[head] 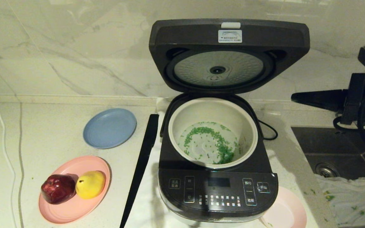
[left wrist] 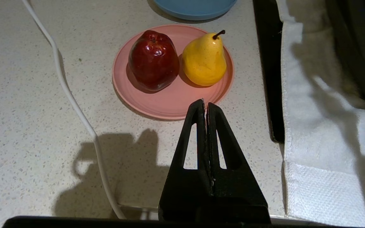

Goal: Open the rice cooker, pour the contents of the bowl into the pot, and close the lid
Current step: Close the rice cooker

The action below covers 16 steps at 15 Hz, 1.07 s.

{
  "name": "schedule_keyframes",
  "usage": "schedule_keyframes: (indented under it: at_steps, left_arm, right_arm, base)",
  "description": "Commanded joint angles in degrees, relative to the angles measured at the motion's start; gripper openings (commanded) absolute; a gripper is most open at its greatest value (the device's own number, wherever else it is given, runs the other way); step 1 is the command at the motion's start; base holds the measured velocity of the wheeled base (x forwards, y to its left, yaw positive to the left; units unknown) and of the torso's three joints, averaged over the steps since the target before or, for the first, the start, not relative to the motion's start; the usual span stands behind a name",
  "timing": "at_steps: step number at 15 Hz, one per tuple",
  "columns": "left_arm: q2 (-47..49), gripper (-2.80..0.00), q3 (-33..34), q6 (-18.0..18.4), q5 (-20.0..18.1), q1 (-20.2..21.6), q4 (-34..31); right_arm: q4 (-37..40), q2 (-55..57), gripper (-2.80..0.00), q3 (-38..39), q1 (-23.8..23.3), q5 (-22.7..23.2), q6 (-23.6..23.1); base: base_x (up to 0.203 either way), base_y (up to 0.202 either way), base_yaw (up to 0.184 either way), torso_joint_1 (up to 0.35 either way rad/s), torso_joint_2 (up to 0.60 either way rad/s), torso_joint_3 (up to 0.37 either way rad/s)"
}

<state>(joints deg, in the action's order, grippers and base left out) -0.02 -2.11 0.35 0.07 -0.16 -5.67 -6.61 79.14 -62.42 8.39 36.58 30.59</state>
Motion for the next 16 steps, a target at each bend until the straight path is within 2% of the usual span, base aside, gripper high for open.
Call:
schedule_keyframes:
  at_steps: [1, 7, 11, 16]
  left_arm:
    - [-0.06, -2.8, 0.0, 0.0, 0.01, -0.02, -0.04]
    - [-0.06, -2.8, 0.0, 0.0, 0.01, -0.02, -0.04]
    - [-0.06, -2.8, 0.0, 0.0, 0.01, -0.02, -0.04]
    - [-0.06, -2.8, 0.0, 0.0, 0.01, -0.02, -0.04]
  right_arm:
    - [-2.04, 4.61, -2.8, -4.17, -3.03, 0.24, 0.41]
    - [-2.64, 13.74, -2.8, -18.95, -4.43, -0.75, 0.61]
    - [-3.68, 19.5, -2.8, -27.44, -2.89, -1.38, 0.49]
    - [-10.04, 25.42, -2.8, -31.82, 1.3, -8.8, 0.35]
  base:
    - [0.0, 0.0, 0.0, 0.0, 0.0, 0.0]
    - [0.0, 0.0, 0.0, 0.0, 0.0, 0.0]
    - [0.0, 0.0, 0.0, 0.0, 0.0, 0.0]
    - [0.0, 0.0, 0.0, 0.0, 0.0, 0.0]
